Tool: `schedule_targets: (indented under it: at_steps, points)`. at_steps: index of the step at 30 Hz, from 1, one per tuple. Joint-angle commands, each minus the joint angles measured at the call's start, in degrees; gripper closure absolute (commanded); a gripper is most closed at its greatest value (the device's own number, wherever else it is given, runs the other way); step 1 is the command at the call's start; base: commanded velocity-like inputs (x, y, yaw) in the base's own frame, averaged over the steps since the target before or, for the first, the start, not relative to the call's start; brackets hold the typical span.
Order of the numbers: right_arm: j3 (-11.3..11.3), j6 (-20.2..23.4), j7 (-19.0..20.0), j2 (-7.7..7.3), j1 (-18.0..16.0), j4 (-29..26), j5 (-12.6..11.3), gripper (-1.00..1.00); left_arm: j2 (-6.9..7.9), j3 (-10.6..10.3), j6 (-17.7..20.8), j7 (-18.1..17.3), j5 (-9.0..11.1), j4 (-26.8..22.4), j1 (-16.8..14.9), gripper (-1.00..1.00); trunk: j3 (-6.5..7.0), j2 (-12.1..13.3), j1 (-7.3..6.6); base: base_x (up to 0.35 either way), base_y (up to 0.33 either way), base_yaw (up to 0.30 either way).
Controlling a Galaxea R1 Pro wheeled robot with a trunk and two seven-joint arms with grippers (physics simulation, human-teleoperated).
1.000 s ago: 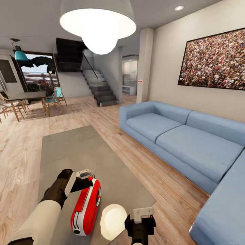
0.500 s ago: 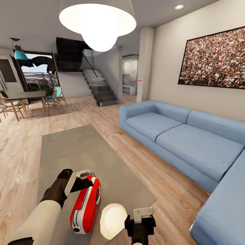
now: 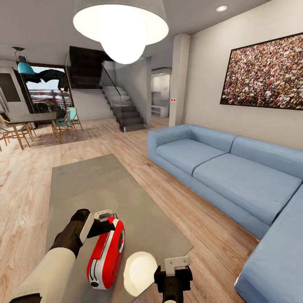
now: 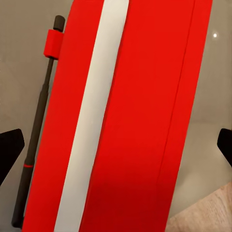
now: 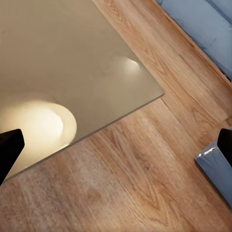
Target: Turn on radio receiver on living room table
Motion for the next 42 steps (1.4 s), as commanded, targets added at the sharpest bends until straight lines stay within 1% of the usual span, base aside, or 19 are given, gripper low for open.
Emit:
schedule_targets:
  at_steps: [1,12,13,39,42]
  points:
    - [0.00,0.00,0.00,0.00,-0.01,0.00,0.00,-1.00,-0.01,0.00,0.00,0.00,0.00,0.00,0.02,-1.00,0.00,0.00,0.00,0.000,0.000,0.000]
    - [0.00,0.00,0.00,0.00,-0.01,0.00,0.00,-1.00,0.02,-0.04,-0.02,0.00,0.00,0.00,0.01,-1.00,0.00,0.00,0.00,0.000,0.000,0.000]
    - [0.00,0.00,0.00,0.00,-0.01,0.00,0.00,-1.00,-0.01,-0.01,-0.06,0.00,0.00,0.00,0.02,1.00,0.00,0.00,0.00,0.000,0.000,0.000]
    - [0.00,0.00,0.09,0.00,-0.04,0.00,-0.09,-1.00,0.01,0.05,-0.06,0.00,0.00,0.00,0.01,1.00,0.00,0.00,0.00,0.000,0.000,0.000]
    - [0.00,0.00,0.09,0.00,-0.04,0.00,-0.09,-1.00,-0.02,0.14,-0.11,0.01,0.00,0.00,-0.01,1.00,0.54,1.20,-0.66,0.000,0.000,0.000]
